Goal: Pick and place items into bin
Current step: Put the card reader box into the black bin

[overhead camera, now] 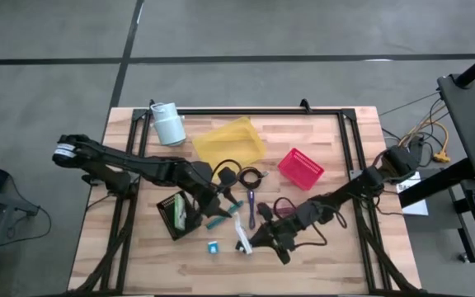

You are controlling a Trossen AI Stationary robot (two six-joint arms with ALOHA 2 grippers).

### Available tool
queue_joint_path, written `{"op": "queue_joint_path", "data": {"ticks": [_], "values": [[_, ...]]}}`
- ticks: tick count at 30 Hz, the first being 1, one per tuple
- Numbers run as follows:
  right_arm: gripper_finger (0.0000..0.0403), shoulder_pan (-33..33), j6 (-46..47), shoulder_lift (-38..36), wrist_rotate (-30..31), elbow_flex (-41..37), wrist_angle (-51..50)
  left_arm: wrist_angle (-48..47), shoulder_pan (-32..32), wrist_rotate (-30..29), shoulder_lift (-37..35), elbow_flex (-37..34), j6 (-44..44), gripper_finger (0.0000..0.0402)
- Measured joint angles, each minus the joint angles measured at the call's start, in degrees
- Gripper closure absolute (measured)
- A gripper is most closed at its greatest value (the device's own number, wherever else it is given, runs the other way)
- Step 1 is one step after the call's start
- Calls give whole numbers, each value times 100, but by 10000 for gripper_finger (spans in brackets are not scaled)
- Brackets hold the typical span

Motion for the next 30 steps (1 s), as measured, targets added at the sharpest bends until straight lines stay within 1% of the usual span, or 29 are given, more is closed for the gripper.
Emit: {"op": "queue_joint_path", "data": {"ticks": [4,7,12,16,20,26,30], "values": [[394,9,-28,-9,-83,1,-79,9,-2,-2,2,-11,-4,182],[394,-40,-44,-15,-59,2,-118,42,-2,34,2,-7,-105,170],[394,-100,-138,-42,-66,2,-109,221,-5,305,17,-4,-429,166],[394,-163,-245,-81,-59,19,-100,216,-7,333,17,-7,-463,166],[394,-251,-332,-81,-66,22,-105,308,-7,595,55,-7,-463,166],[394,-386,-452,-83,-62,22,-96,382,-7,634,61,-13,-459,166],[394,-442,-461,-117,-109,22,-98,627,-4,645,61,-55,-454,167]]}}
